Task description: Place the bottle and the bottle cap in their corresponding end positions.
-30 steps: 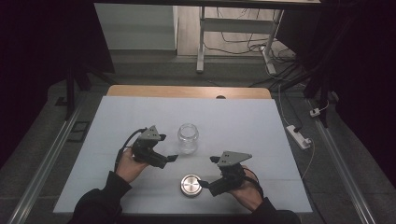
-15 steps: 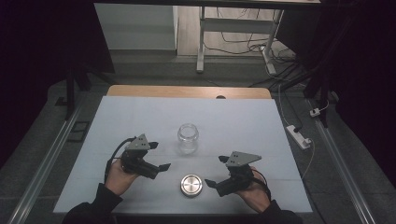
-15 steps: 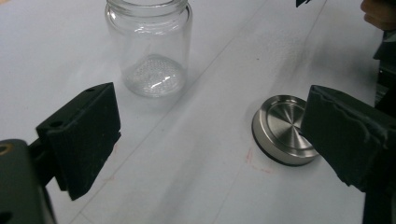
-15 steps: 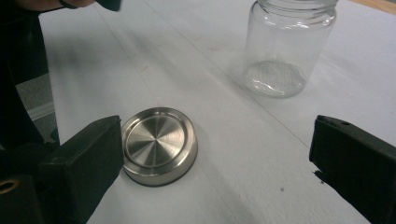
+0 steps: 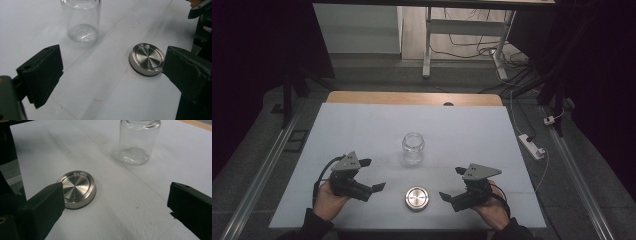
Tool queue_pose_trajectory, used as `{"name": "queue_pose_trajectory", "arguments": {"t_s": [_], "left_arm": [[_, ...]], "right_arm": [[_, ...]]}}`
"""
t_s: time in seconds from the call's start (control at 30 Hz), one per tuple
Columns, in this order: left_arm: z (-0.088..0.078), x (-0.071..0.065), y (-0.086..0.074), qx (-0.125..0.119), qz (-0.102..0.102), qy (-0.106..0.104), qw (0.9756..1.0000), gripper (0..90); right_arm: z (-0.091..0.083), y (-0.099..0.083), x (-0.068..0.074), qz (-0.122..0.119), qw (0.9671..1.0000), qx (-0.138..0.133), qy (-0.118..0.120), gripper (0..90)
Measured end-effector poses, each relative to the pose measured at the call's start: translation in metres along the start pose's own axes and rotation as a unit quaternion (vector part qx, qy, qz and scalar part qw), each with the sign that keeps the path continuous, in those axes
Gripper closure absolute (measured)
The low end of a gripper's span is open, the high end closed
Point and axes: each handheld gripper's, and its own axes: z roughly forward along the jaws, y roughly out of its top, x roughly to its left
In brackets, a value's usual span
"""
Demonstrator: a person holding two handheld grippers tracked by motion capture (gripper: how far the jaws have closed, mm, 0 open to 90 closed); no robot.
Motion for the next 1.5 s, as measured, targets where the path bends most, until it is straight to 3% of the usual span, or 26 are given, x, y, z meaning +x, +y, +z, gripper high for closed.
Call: {"name": "queue_pose_trajectory", "arguments": {"t_s": [0.7,1.13,1.5], "left_arm": [[-0.045,-0.004,-0.044,-0.014,-0.051,0.040,0.9978,3.2],[-0.068,-0.004,-0.081,-0.003,-0.086,0.079,0.9931,2.8],[-0.079,-0.005,-0.105,0.011,-0.116,0.098,0.9884,2.2]], "right_arm": [[-0.041,-0.023,-0.017,0.041,0.9971,-0.020,-0.061,0.0],[-0.069,-0.049,-0.028,0.080,0.9906,-0.008,-0.111,0.0],[-0.082,-0.070,-0.029,0.101,0.9851,0.018,-0.138,0.0]]}}
